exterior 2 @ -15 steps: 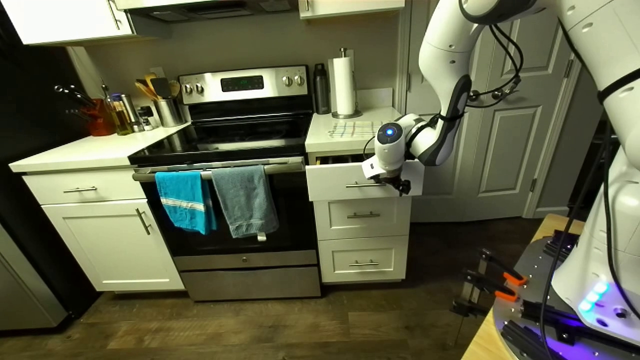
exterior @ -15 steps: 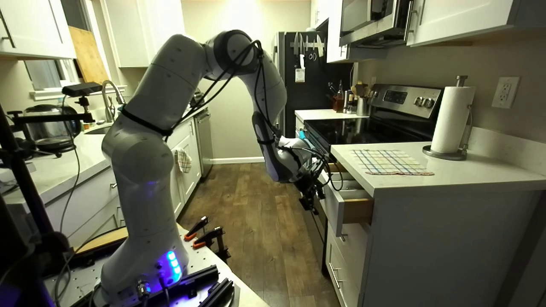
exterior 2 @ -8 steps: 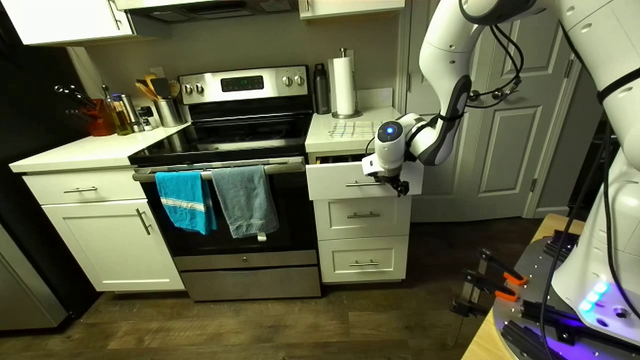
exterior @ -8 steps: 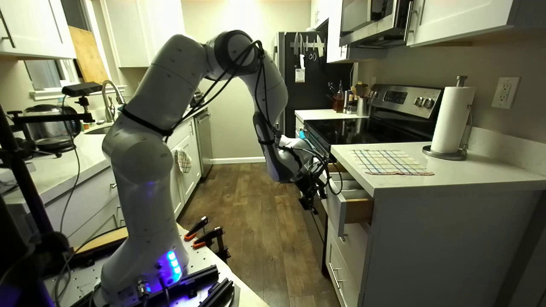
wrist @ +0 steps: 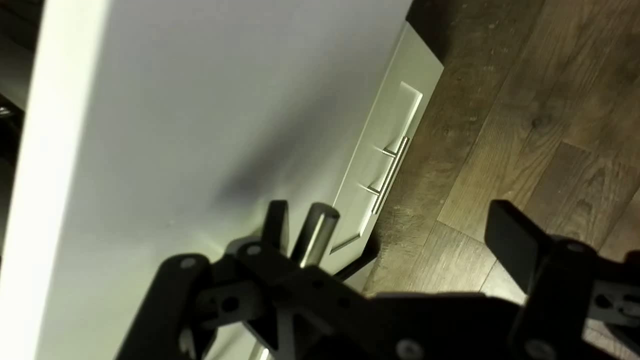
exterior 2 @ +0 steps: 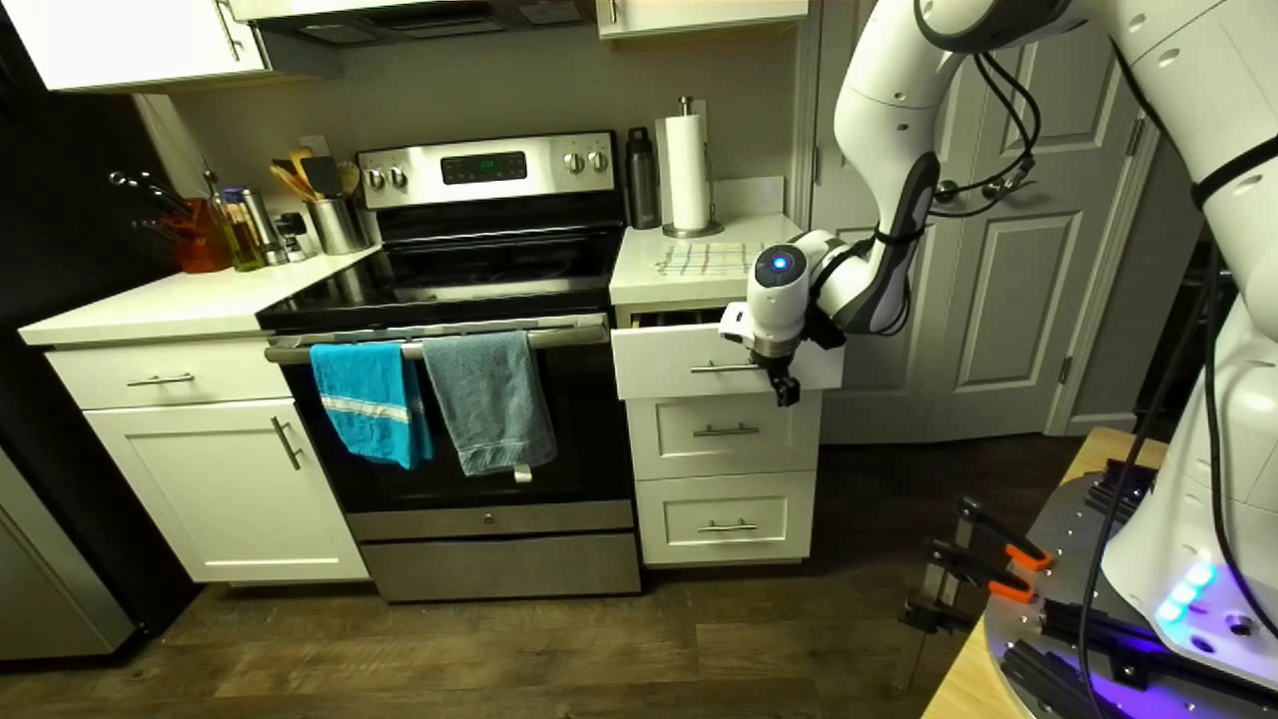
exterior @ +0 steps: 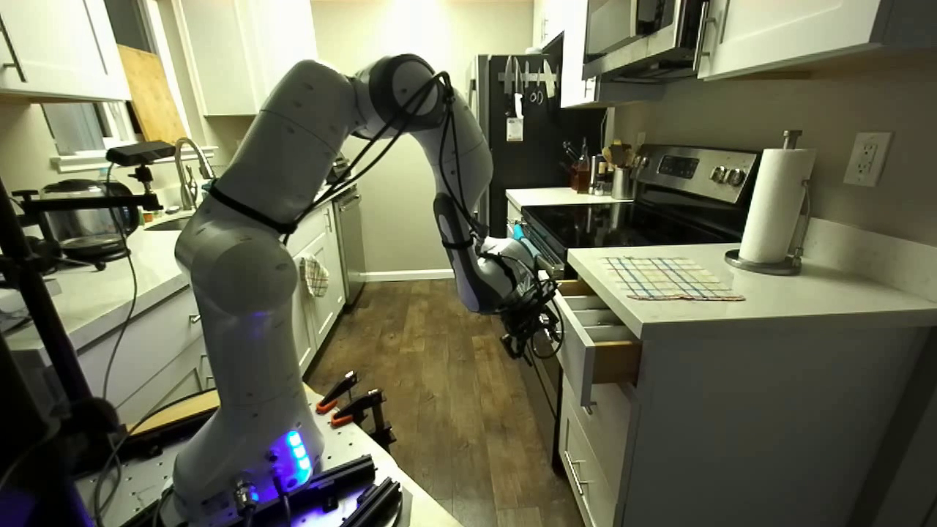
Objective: Open the topmost drawer on the right.
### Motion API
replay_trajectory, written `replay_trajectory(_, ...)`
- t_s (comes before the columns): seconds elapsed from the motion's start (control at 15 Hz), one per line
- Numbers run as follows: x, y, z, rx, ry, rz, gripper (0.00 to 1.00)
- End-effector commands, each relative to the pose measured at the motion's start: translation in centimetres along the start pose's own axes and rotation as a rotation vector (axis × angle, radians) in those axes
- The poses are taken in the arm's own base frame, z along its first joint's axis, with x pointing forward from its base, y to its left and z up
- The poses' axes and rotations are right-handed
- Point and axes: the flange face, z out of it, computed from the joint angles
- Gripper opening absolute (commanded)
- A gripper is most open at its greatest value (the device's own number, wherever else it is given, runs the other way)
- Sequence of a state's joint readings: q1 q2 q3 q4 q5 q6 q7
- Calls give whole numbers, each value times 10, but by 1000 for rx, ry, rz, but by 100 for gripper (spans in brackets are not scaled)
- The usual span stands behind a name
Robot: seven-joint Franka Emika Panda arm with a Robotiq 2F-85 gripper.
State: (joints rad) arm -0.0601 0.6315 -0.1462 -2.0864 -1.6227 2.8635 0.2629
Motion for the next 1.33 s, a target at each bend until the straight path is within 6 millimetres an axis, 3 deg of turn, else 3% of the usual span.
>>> replay_trajectory(0.0, 20, -35, -12, 72, 76, 164, 100)
replay_trajectory(0.2, 42, -73, -30, 109, 126, 159, 100)
replay_trajectory(0.73, 59, -135, -74, -25, 163, 99, 100)
replay_trajectory(1.27, 56, -145, -103, -154, 145, 96, 100)
